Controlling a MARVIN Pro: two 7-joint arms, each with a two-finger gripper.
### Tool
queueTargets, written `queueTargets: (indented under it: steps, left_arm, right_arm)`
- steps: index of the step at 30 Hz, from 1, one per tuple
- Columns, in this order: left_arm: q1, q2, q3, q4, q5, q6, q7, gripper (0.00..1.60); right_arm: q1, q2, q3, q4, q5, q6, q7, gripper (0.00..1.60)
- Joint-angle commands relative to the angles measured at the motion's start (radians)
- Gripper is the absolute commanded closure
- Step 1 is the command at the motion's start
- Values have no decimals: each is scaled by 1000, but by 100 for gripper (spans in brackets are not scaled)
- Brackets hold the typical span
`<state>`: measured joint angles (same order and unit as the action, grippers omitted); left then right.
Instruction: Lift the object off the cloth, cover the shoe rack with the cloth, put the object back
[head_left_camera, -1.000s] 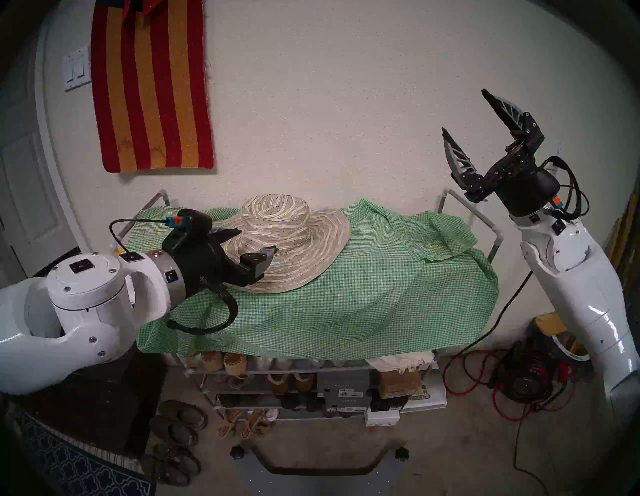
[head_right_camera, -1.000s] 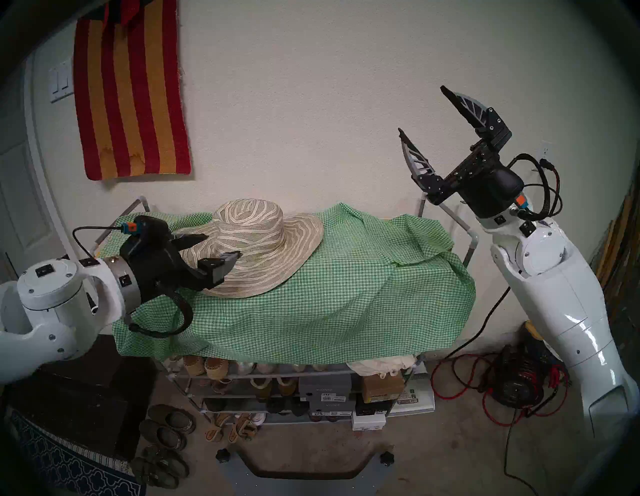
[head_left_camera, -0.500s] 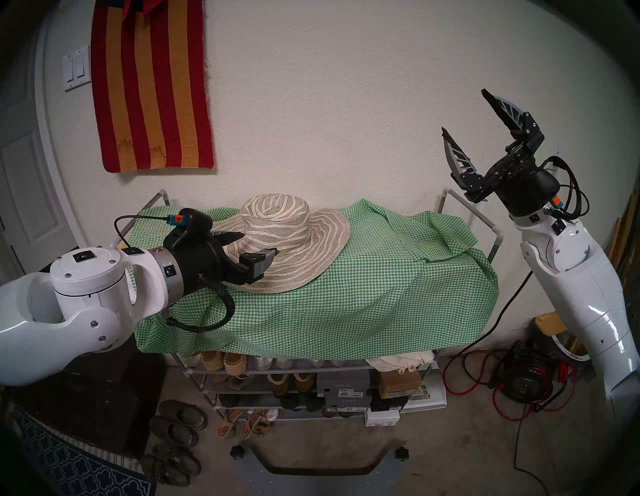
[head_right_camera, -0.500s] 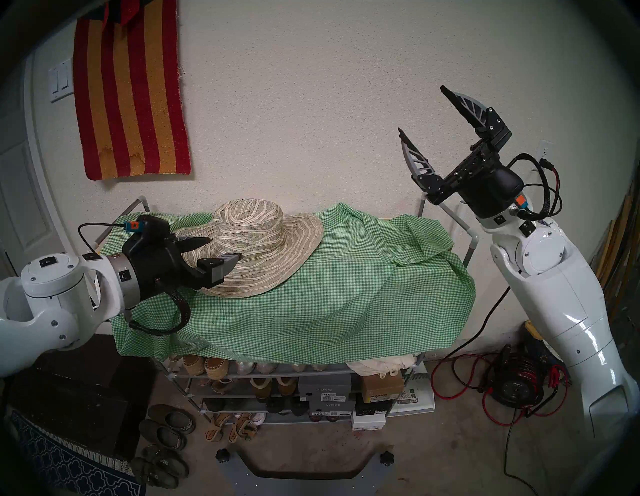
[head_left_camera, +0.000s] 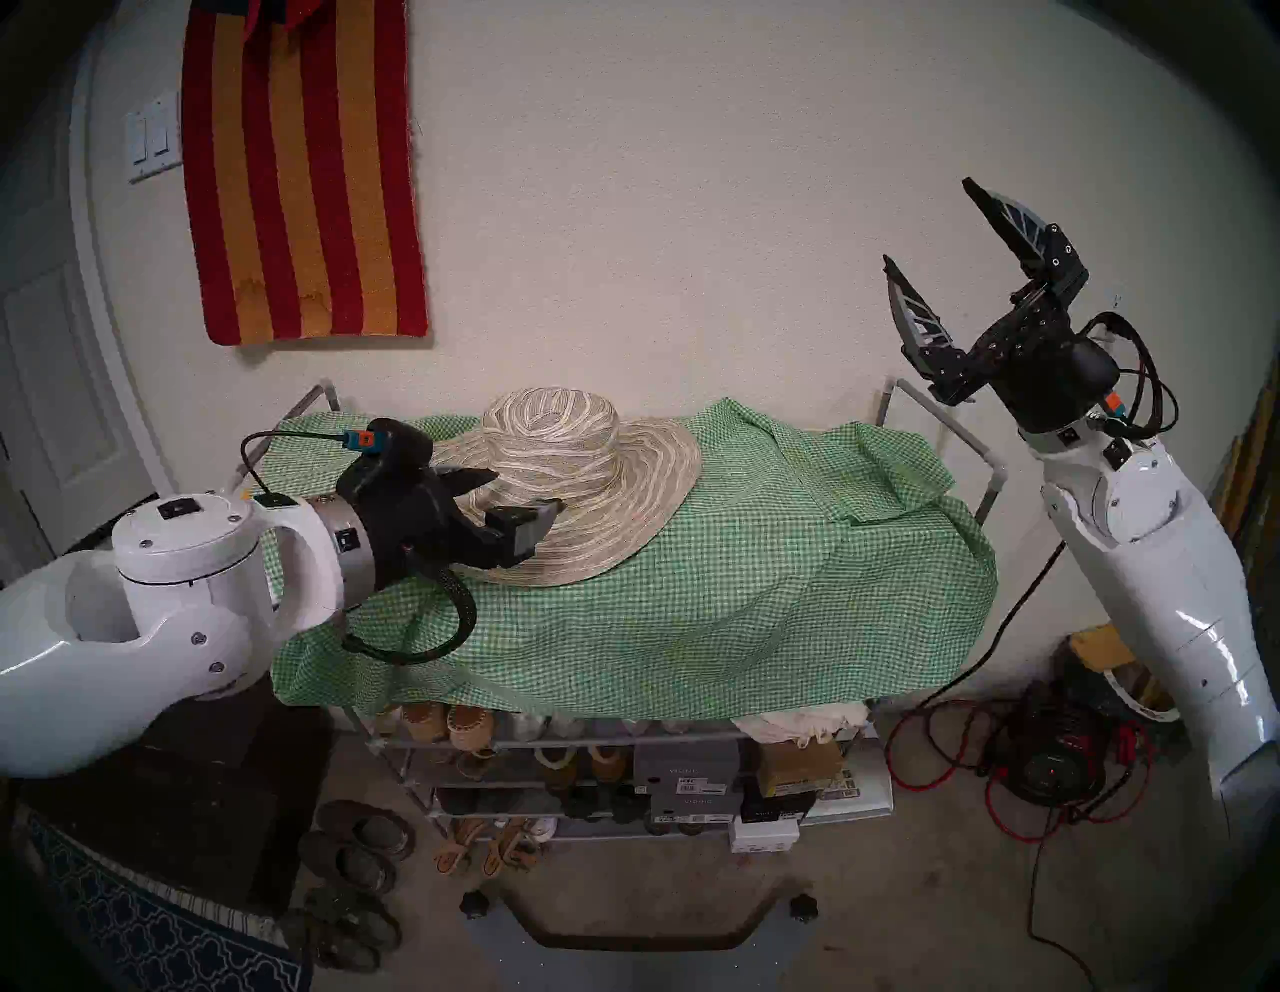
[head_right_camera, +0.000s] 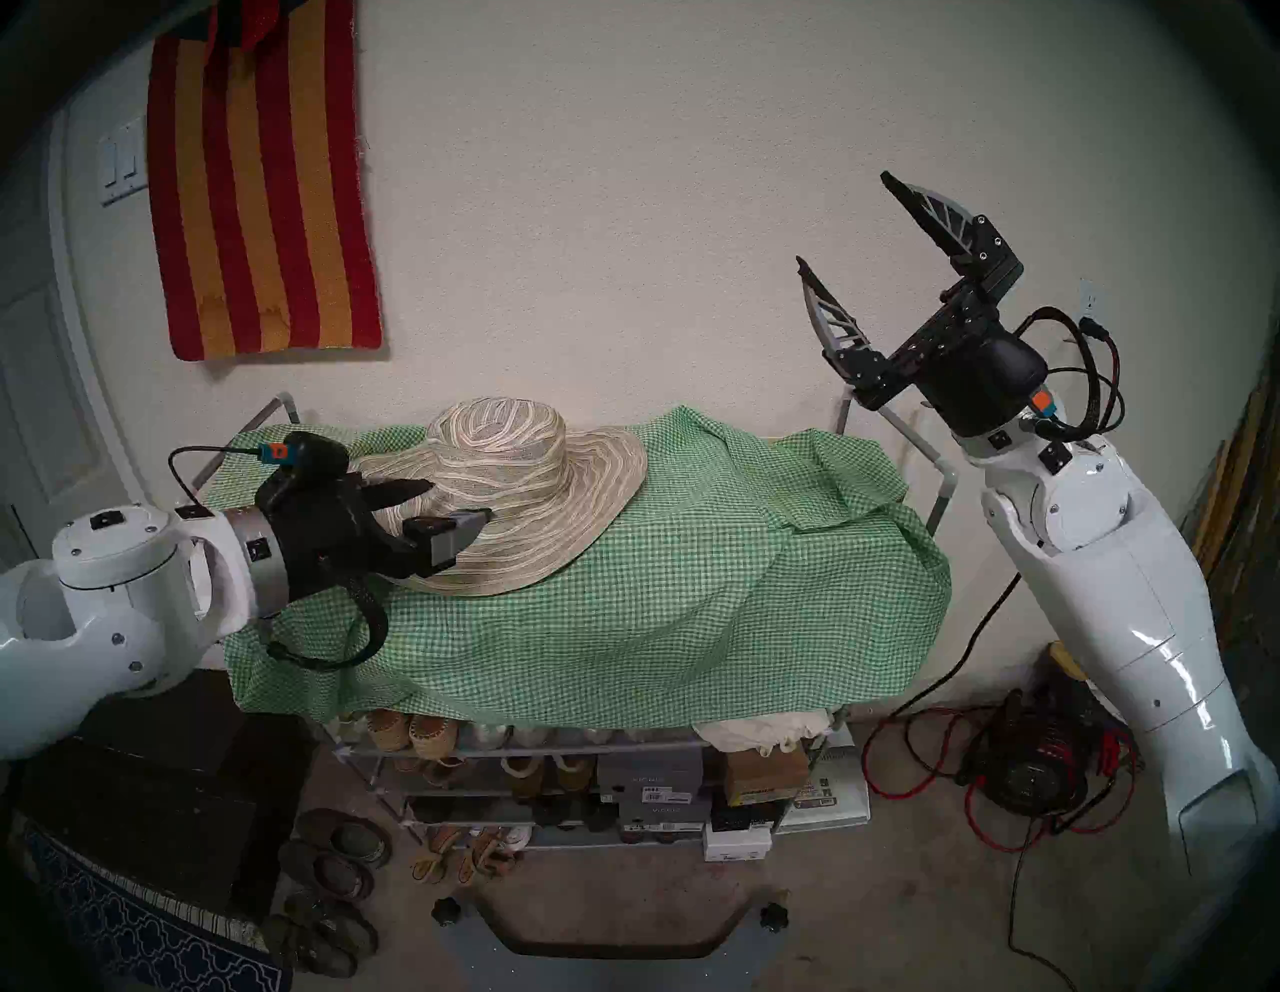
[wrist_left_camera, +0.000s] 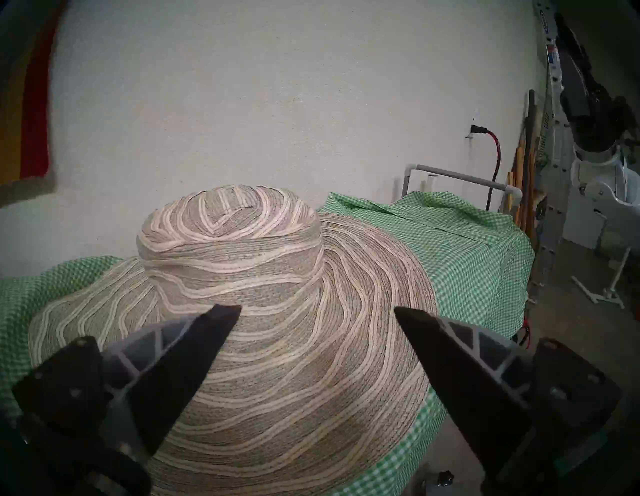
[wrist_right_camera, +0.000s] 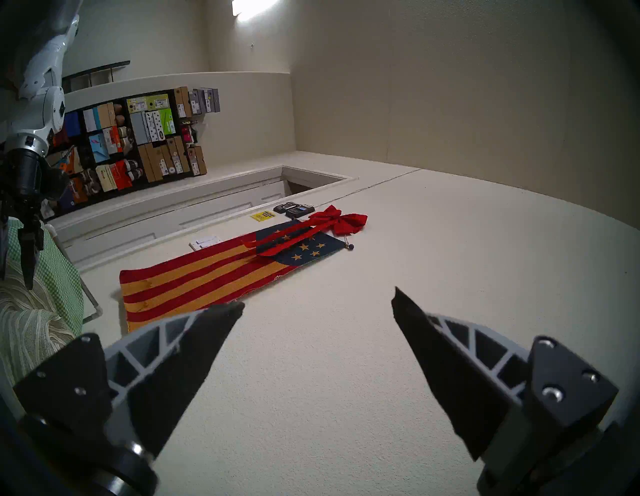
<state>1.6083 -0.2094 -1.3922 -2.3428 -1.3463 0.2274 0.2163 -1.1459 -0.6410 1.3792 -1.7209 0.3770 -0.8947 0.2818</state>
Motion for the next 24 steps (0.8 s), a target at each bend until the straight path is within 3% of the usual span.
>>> queueTargets:
  steps: [1, 7, 9, 18, 24]
  left_arm:
    - [-110, -103, 62, 12, 37, 48, 6, 0]
    - [-200, -195, 137, 41, 84, 108, 15, 0]
    - [-203, -197, 144, 44, 94, 112, 18, 0]
    - [-320, -312, 234, 92, 163, 205, 45, 0]
    - [-385, -375, 308, 113, 241, 224, 119, 0]
  right_arm:
    - [-2, -1, -2, 0, -2, -2, 1, 0]
    - [-1, 0, -3, 0, -2, -2, 0, 0]
    - [-1, 0, -3, 0, -2, -2, 0, 0]
    - [-1, 1, -4, 1, -3, -3, -1, 0]
    - [-1, 1, -5, 1, -3, -4, -2, 0]
